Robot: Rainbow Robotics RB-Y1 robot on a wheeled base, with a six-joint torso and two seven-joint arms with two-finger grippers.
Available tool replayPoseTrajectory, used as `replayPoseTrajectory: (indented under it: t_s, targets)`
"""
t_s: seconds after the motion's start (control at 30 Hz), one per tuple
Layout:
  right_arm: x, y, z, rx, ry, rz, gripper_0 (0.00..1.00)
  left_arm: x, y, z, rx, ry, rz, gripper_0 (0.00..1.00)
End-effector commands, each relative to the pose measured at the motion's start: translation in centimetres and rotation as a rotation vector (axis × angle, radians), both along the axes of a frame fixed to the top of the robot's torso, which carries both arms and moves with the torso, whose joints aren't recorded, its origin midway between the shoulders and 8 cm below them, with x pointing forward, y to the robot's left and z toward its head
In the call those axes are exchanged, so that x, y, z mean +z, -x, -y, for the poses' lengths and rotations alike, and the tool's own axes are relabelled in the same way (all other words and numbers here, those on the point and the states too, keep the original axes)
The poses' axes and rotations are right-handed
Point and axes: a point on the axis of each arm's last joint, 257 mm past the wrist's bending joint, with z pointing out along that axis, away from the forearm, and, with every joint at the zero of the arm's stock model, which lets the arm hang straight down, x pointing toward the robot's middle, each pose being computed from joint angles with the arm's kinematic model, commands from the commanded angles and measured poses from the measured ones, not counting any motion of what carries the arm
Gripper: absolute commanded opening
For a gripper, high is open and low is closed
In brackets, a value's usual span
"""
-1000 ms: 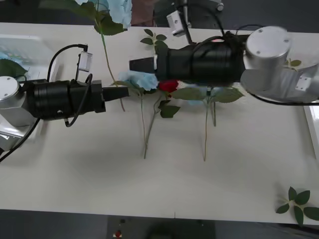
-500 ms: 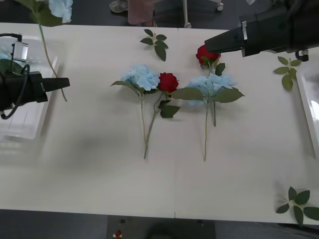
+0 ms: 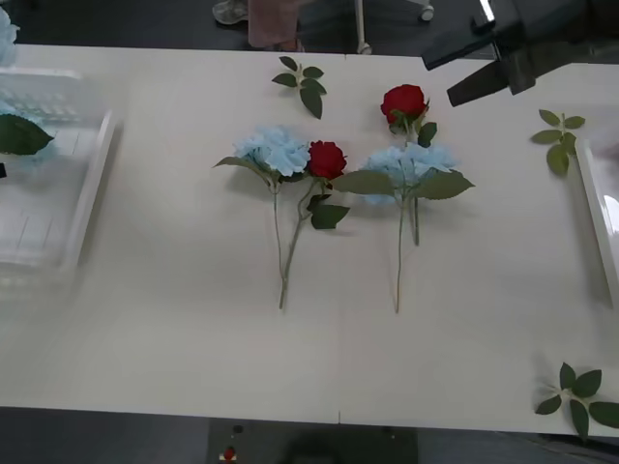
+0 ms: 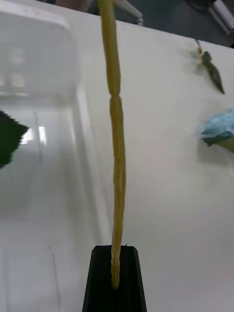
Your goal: Put the red flowers into the right box and the blue flowers into the left box
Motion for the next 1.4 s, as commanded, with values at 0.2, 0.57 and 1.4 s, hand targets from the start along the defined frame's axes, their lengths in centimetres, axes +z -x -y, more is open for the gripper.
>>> replayPoseTrajectory:
  t_s: [0.2,0.57,1.4]
  targets:
    - [-0.1,-3.6,-4.2,-0.159,0.05,-0.039,1.0,1.6,-1.4,-9.4,0.224,-0.238,0.034,0.0]
    - [-5.5,-9.1,-8.2,-0.316,0.149,0.007,1.0,-1.8,0.4,-14.9,0.45,-0.293,-0.124,0.0]
    - [-15.4,-17.2,-1.7,-0.57,0.353,0.136,1.0,-7.5,-0.3,-13.0,0.519,-0.264,-0.18,0.01]
